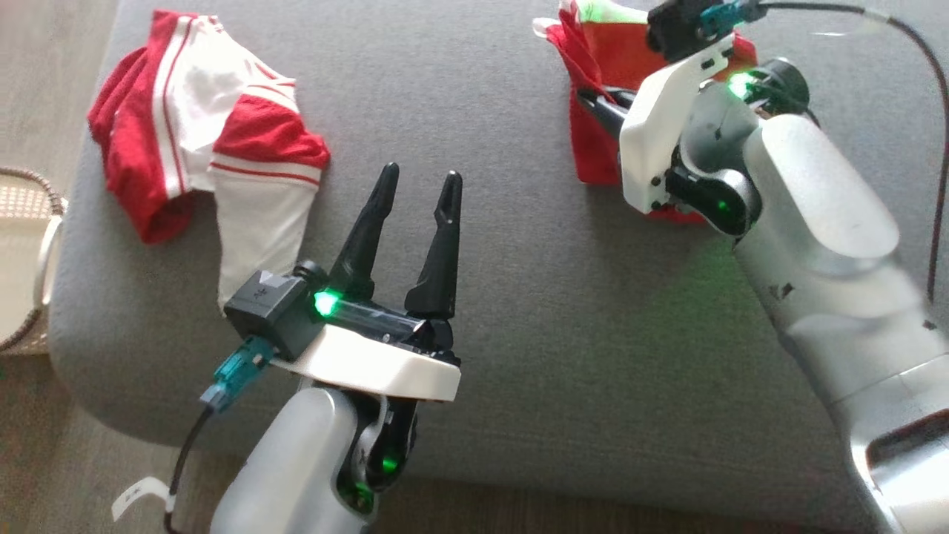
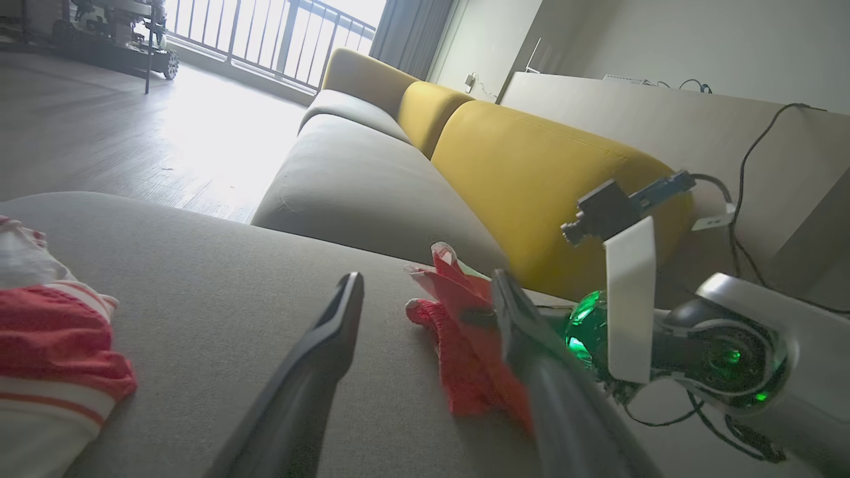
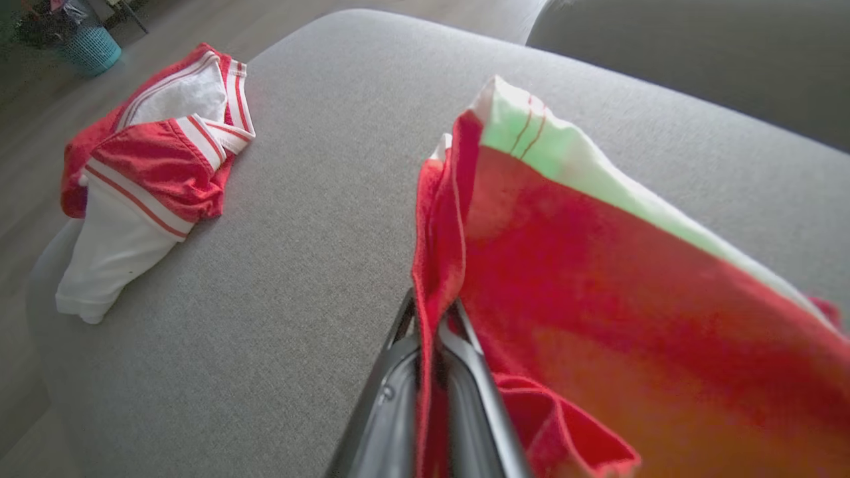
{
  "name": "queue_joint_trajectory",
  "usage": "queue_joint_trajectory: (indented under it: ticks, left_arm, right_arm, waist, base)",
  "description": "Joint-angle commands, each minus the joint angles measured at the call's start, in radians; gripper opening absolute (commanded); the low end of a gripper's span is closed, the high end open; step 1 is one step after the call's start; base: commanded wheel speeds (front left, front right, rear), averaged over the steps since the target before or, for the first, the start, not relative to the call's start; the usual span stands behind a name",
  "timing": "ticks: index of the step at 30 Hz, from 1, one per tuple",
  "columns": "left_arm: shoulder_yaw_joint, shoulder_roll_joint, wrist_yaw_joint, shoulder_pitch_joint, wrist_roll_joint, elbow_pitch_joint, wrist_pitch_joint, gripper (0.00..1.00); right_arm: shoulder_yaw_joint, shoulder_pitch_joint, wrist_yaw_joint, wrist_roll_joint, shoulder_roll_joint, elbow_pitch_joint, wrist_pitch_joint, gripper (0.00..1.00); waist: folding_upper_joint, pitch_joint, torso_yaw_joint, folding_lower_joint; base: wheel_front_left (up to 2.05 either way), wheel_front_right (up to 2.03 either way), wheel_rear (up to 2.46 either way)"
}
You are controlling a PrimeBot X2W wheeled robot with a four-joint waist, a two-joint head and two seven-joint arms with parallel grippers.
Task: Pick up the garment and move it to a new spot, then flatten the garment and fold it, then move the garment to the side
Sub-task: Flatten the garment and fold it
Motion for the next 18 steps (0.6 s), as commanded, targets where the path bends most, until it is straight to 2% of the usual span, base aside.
queue_joint_trajectory:
  ticks: [1,2,3,10,14,18]
  left_arm:
    - [0.021,0.011,0.008,-0.002,-0.006,-0.041,-0.005,1.0]
    - [0.02,0.011,0.008,-0.001,-0.007,-0.042,-0.005,1.0]
    - [0.019,0.011,0.009,0.0,-0.008,-0.042,-0.005,1.0]
    - [0.031,0.011,0.015,0.012,0.001,-0.045,-0.005,1.0]
    - [0.042,0.011,0.012,0.013,0.018,-0.046,-0.005,1.0]
    - [0.053,0.011,0.009,0.015,0.034,-0.045,-0.005,1.0]
  right_arm:
    - [-0.006,-0.04,0.0,-0.006,0.035,-0.018,-0.015,0.29]
    - [-0.007,-0.039,0.0,0.004,0.045,-0.007,-0.022,0.93]
    - [-0.009,-0.038,0.0,0.02,0.053,-0.001,-0.032,1.0]
    - [-0.02,-0.047,0.0,0.06,0.045,-0.038,-0.159,1.0]
    - [-0.056,-0.044,0.0,0.044,-0.002,-0.09,-0.239,1.0]
    - [-0.097,-0.007,0.0,-0.021,-0.057,-0.132,-0.304,1.0]
  waist:
    - [-0.0001,0.001,0.012,0.0]
    - [-0.0001,0.001,0.015,0.0]
    - [-0.0001,0.001,0.018,0.0]
    - [-0.0001,-0.002,-0.006,0.0]
    - [-0.0001,-0.005,-0.043,0.0]
    - [-0.0001,-0.011,-0.079,0.0]
  base:
    - [0.0,0.0,0.0]
    - [0.0,0.0,0.0]
    - [0.0,0.0,0.0]
    - [0.0,0.0,0.0]
    - [0.0,0.0,0.0]
    - [0.0,0.0,0.0]
